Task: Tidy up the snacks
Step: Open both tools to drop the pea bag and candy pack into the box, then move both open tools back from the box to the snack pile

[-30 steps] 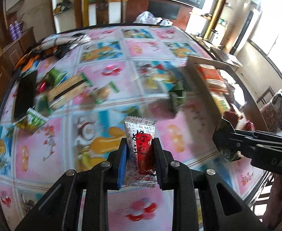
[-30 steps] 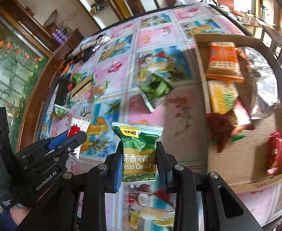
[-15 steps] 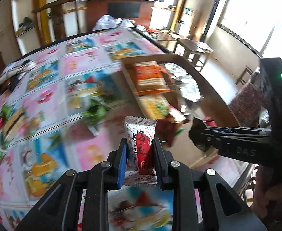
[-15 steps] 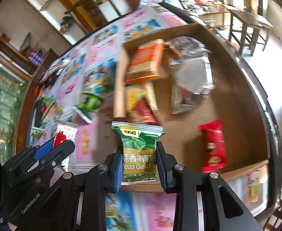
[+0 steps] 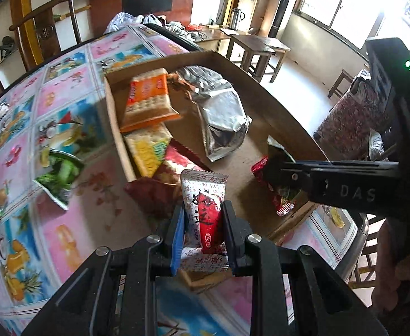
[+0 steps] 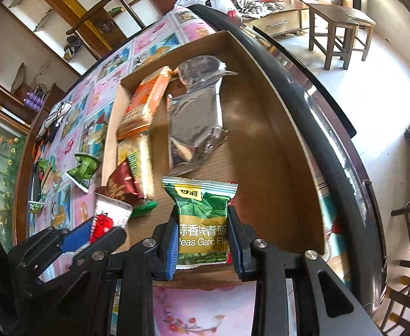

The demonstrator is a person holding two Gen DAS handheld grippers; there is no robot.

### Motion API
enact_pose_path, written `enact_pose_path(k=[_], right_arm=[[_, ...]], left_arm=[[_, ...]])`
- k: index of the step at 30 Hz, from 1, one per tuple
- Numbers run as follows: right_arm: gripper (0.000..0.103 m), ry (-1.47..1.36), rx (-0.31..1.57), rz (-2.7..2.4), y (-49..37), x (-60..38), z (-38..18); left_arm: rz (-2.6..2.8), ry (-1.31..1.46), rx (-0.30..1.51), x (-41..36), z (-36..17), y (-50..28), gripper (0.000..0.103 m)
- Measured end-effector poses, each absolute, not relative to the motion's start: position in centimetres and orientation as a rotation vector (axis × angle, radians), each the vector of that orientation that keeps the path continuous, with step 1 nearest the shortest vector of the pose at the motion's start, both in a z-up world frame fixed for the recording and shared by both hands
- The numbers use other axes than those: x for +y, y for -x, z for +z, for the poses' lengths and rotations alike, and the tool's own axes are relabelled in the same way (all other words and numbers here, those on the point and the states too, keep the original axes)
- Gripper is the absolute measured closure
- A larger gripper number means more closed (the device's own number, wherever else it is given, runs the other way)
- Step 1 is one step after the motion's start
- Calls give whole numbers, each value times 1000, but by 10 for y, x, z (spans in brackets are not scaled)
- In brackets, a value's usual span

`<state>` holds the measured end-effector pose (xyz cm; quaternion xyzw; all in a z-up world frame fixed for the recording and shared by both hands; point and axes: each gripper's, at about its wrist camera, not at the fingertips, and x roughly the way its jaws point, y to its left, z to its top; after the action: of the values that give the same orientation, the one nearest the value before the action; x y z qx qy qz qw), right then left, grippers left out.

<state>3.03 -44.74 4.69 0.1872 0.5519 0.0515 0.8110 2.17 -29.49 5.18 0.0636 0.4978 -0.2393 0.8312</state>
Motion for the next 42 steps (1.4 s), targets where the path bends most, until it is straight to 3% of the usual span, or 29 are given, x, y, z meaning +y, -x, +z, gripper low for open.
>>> enact_pose_path(k=[21,24,26,32,42], right_arm=[[68,-370,1188,121,-48,-459,38],[68,-376,1186,124,-50,-458,39],[67,-386,1185,131,-50,-458,40],[63,-384,1154,117,-48,-456,49],[60,-361,1050,85,-40,-446,77]], left_arm=[[-528,-211,1094,-328,27,-23,77],[-530,-217,1088,-329,29,-23,70],[-532,-221,1077,-328,31,-22,59],[-536,-222,1036,-325,44,-19,47],[-499,-162,949,-289,76,-14,43]])
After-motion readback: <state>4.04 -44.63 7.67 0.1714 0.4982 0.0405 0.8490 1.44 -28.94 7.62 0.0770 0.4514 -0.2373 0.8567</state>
